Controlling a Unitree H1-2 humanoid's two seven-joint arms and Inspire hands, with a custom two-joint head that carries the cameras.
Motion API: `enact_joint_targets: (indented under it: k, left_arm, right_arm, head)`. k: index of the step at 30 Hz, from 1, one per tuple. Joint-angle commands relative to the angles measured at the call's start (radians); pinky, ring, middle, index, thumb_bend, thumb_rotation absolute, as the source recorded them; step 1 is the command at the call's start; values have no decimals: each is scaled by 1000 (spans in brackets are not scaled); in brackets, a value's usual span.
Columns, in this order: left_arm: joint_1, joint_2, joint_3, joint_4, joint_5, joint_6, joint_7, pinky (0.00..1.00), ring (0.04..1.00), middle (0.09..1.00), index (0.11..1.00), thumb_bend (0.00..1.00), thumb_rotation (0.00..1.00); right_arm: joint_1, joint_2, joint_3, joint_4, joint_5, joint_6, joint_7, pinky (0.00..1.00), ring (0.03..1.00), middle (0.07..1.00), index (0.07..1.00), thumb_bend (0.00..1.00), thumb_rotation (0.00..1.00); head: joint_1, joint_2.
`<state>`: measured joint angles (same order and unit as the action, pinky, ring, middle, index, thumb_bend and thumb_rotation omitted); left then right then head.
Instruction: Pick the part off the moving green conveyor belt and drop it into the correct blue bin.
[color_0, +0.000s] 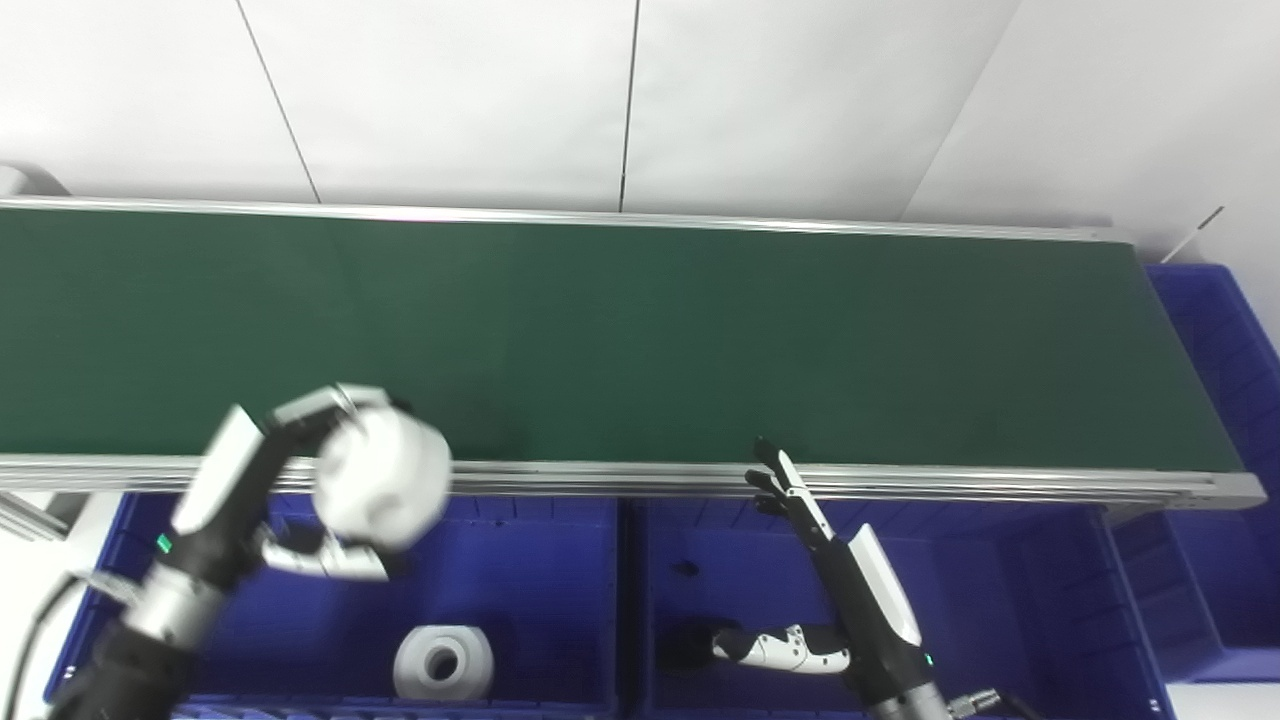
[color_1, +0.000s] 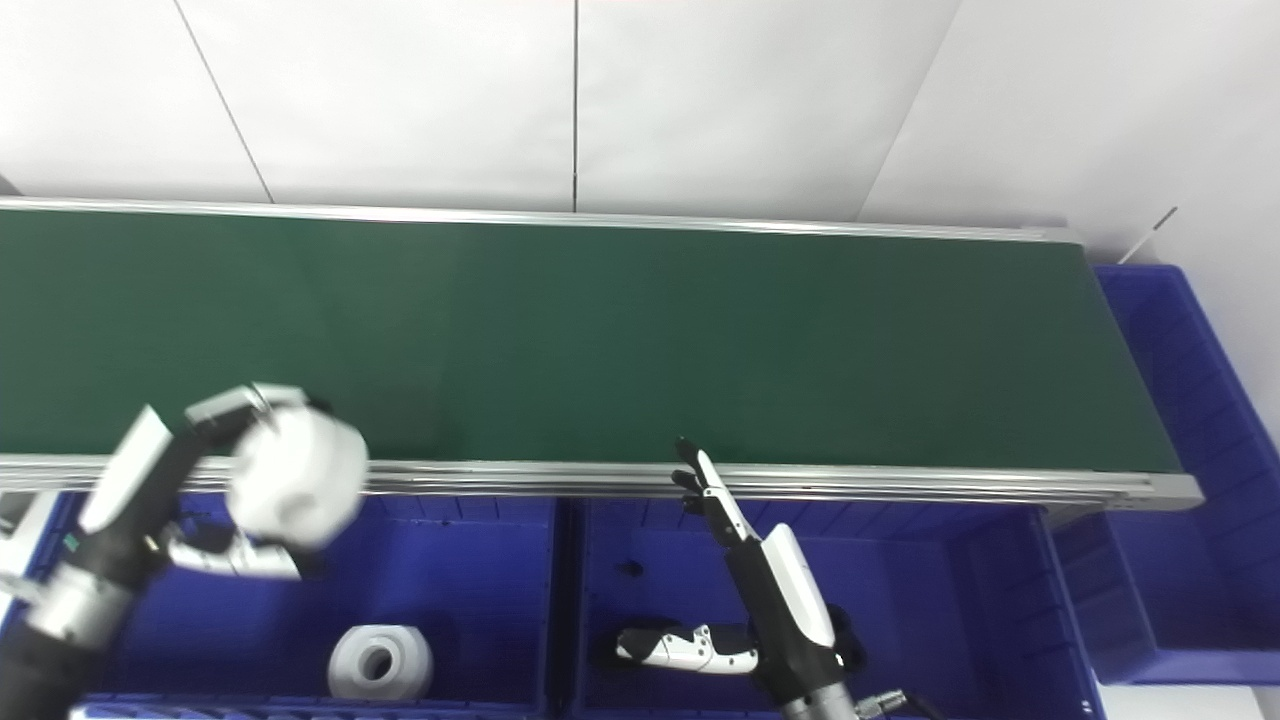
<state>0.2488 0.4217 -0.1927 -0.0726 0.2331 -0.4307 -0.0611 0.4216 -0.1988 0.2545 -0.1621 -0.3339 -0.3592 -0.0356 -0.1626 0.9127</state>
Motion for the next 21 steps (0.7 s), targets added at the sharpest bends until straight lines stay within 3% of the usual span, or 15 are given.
enact_joint_targets:
  k: [1,4,8,17,19,21]
  left_arm:
    - [4,-12,-15,-28,31,-38,12,486,447,505,508,501,0]
    - [24,-55,-37,-38,59,-22,-9,513,460,511,491,502,0]
    - [9,-82,-77,-30,181,-25,-22,530,475,507,481,501,0]
    - [-29,-147,-131,-6,388,112,-50,527,473,510,478,502,0]
    - [-35,-161,-138,-9,442,152,-48,554,492,508,473,502,0]
    - [-38,-175,-140,-10,489,190,-42,649,619,522,471,513,0]
  right_arm:
    - [-6,-11,-15,-50,32,-7,19,831,915,982,1000,921,620]
    - [-3,-12,-29,-63,62,7,40,835,914,977,1000,926,601]
    - [6,1,-49,-80,92,30,51,819,905,968,1000,963,576]
    - [14,1,-73,-76,108,6,65,814,902,959,1000,947,582]
    - [13,2,-76,-69,112,-3,66,810,898,956,1000,943,582]
    - [13,3,-78,-64,114,-7,66,815,897,952,1000,940,575]
  head:
    - [10,7]
    - [9,13]
    - [25,12]
    - [55,3]
    - [60,0]
    - [61,-2]
